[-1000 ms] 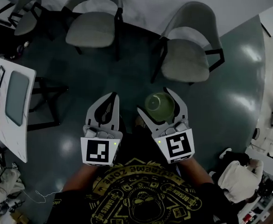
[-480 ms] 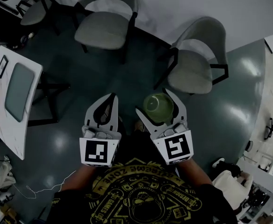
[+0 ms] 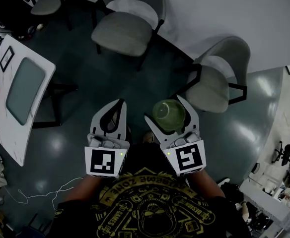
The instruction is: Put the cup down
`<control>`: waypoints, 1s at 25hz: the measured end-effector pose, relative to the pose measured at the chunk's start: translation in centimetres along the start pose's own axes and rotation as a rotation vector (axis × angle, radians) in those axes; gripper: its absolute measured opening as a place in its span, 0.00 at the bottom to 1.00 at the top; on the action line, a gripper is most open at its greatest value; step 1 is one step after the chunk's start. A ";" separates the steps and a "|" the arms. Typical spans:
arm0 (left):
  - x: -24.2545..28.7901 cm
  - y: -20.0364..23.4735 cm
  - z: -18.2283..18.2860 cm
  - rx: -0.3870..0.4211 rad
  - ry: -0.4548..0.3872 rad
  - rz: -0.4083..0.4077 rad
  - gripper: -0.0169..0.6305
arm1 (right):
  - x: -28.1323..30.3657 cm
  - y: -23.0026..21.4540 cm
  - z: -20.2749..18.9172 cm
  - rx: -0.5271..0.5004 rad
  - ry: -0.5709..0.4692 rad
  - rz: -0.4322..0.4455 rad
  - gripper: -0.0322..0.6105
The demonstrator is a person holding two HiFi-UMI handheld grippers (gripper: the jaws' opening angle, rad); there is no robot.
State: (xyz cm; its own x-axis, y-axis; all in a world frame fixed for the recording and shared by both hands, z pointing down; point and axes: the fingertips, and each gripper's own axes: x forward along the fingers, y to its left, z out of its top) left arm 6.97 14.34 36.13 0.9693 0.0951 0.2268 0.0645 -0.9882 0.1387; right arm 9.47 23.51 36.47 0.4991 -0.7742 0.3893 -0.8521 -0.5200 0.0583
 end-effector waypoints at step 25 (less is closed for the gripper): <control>-3.1 14.6 4.0 -0.007 -0.083 0.152 0.04 | 12.0 8.1 8.2 -0.077 -0.060 0.146 0.66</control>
State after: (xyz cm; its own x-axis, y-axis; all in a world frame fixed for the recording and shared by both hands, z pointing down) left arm 5.87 -0.86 33.64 0.9839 -0.0661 0.1658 -0.0861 -0.9895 0.1160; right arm 9.85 7.10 34.11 0.3754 -0.8611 0.3430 -0.9248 -0.3728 0.0763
